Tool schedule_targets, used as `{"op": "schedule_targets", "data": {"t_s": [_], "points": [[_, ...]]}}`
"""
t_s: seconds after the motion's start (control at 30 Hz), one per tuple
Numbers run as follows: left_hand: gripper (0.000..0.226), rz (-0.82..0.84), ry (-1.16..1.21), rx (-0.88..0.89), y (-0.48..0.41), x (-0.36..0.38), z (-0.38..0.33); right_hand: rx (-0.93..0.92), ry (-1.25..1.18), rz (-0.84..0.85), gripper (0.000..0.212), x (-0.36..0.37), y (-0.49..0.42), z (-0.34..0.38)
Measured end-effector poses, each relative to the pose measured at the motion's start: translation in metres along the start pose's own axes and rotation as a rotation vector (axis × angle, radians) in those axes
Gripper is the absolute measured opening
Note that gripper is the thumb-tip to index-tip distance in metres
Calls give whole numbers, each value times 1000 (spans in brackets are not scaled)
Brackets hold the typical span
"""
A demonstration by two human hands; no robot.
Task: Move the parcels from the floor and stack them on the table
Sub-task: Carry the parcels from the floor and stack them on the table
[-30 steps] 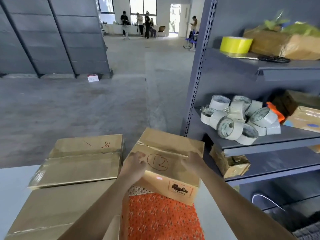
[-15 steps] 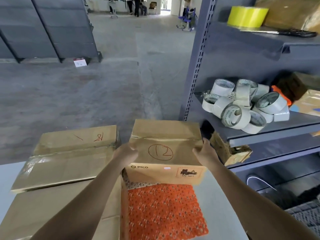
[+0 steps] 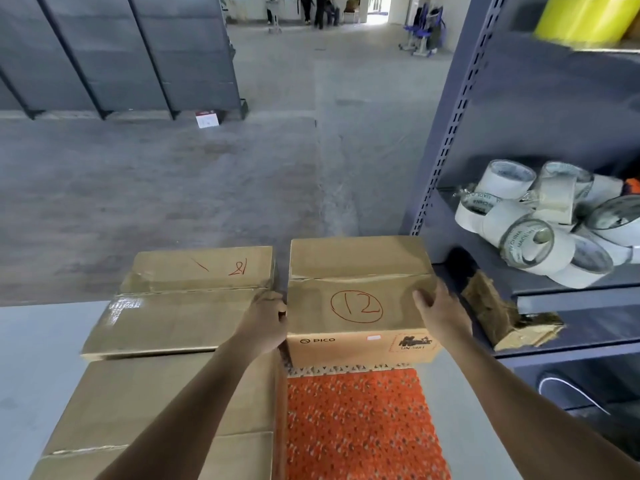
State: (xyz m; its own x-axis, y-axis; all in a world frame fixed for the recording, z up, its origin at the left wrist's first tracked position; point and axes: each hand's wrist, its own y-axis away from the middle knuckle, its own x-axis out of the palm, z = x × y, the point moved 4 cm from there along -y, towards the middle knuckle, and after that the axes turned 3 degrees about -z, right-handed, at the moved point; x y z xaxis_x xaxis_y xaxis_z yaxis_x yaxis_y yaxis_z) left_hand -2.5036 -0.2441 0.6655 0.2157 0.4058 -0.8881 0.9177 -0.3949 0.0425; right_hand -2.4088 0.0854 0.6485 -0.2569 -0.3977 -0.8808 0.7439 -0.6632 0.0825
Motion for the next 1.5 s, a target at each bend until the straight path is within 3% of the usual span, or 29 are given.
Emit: {"op": "schedule_targets", "data": {"t_s": [0.13,0.33,0.53,0.67,0.73,0.83,0.97,1.1,1.17,1.27,1.37,1.5], "points": [[5,-54,107,-84,0,-10,23,-103,26,42,62,8,4,19],[39,-114,13,3,4,-9,31,-61,71,66,62,12,13,32],[51,-71,6,59,7,-4,33,-90,138,26,60,15,20,35],[57,16,-64,88,4,-4,38,-73,412,113,59,10,20,47],[56,17,-115,119,8,-4,41,-152,638,139,57,8,29,63],[49,-63,-145,113,22,-12,51,-308,705,163,59,25,65,94],[45,-117,-146,8,47,-28,85,-526,608,164,57,61,128,134],[41,-185,-193,-203,73,-55,131,-690,461,124,40,79,176,170],[38,-229,-205,-346,88,-69,154,-602,300,188,33,86,191,182],[50,-267,-186,-566,109,-87,191,-400,181,244,32,94,197,190],[60,-306,122,-768,125,-94,222,-318,116,246,29,93,197,194],[47,-300,321,-724,128,-96,243,-307,85,254,22,89,201,199]]}}
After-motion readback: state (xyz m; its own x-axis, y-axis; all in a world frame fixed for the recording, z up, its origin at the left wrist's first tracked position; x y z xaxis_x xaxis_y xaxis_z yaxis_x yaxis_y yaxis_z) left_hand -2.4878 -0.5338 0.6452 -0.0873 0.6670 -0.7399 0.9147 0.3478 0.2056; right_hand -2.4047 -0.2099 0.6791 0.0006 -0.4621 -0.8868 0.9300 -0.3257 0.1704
